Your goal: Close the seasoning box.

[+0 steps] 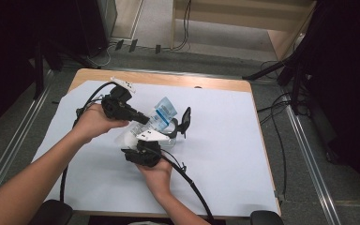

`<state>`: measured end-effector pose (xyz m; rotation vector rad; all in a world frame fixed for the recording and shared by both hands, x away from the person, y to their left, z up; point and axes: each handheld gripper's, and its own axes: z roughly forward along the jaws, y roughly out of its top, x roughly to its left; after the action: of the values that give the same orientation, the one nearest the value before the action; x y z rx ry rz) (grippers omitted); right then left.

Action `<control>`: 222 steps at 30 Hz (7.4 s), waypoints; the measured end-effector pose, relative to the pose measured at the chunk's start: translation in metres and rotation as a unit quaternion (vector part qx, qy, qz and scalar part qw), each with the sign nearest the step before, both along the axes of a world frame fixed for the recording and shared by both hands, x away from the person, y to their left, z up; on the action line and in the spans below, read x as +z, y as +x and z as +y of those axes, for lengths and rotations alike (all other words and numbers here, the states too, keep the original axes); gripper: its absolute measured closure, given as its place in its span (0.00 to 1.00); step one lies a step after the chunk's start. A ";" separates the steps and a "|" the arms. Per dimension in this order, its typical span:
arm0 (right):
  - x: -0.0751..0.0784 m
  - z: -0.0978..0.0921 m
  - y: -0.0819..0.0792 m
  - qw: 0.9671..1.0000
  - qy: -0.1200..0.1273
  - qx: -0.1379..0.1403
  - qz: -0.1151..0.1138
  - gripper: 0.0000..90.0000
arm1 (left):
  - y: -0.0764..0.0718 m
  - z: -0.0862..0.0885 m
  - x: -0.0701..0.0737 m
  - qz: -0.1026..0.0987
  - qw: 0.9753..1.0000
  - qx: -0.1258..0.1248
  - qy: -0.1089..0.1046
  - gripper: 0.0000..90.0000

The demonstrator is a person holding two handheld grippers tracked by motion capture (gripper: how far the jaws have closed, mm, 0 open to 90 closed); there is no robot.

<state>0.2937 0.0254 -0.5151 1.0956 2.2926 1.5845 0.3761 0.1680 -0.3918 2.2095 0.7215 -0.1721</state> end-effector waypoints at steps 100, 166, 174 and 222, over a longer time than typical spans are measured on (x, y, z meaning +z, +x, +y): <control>0.018 -0.008 0.013 0.999 0.043 0.009 0.028 0.56 | 0.006 -0.004 0.008 -0.003 1.000 0.021 -0.019 1.00; 0.018 -0.011 0.015 0.997 0.063 0.001 0.038 0.56 | 0.007 -0.008 0.007 -0.006 0.999 0.026 -0.029 0.99; 0.018 -0.011 0.015 0.997 0.063 0.000 0.037 0.56 | 0.007 -0.008 0.008 -0.005 0.999 0.025 -0.030 0.99; 0.019 -0.011 0.016 0.996 0.075 0.000 0.044 0.56 | 0.008 -0.010 0.008 -0.004 0.999 0.027 -0.030 0.99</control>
<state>0.3101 0.0139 -0.4960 1.2238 2.2573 1.7666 0.3842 0.1583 -0.3839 2.1314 0.7610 -0.1556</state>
